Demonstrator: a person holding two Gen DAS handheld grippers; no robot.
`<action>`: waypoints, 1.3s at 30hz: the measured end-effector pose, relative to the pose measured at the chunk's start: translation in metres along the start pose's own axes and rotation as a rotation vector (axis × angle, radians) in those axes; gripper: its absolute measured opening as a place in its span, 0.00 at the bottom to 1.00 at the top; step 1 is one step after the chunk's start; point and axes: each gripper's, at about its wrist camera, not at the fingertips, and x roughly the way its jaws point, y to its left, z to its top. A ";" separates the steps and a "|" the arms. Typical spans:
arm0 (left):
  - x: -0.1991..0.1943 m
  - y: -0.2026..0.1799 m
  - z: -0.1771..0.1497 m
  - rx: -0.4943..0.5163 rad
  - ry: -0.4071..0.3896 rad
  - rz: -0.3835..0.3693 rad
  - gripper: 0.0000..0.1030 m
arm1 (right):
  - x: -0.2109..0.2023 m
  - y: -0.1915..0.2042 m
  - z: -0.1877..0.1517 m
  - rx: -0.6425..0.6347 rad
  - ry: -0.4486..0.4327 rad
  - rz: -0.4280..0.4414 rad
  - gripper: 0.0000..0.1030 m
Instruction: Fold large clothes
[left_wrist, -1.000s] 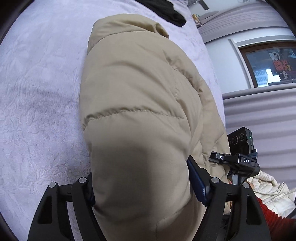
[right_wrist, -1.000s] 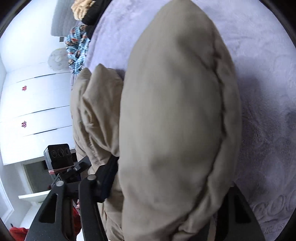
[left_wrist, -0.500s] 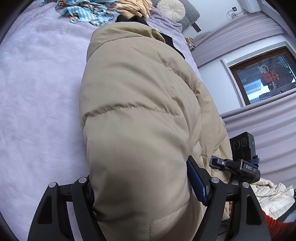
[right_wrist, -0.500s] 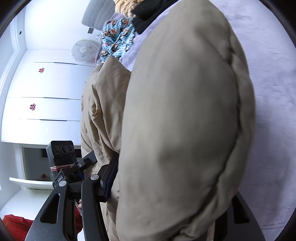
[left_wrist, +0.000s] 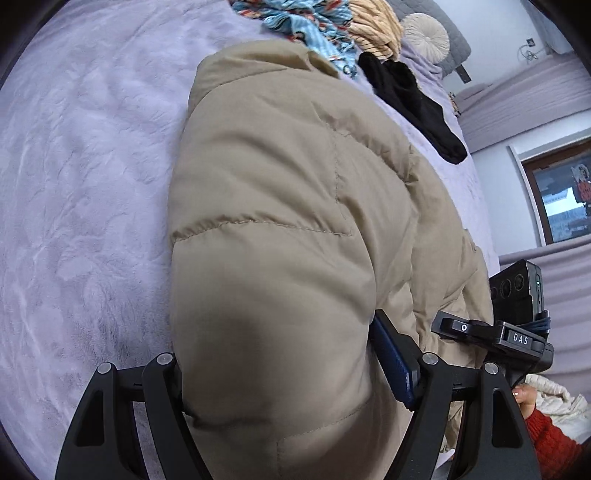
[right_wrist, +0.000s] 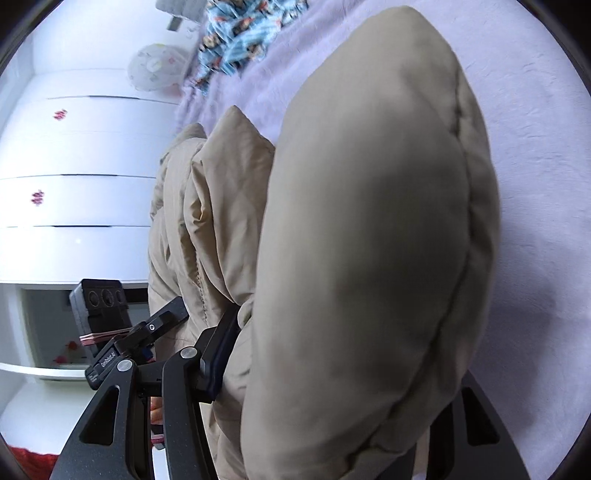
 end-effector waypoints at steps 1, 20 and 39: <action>0.001 0.007 -0.002 -0.004 -0.004 -0.005 0.77 | 0.006 -0.002 0.001 0.014 0.005 -0.025 0.59; -0.007 -0.057 0.083 0.254 -0.162 0.161 0.77 | -0.082 0.077 -0.024 -0.136 -0.220 -0.289 0.30; 0.045 -0.098 0.061 0.369 -0.142 0.372 0.78 | 0.010 0.017 -0.042 -0.036 -0.048 -0.490 0.27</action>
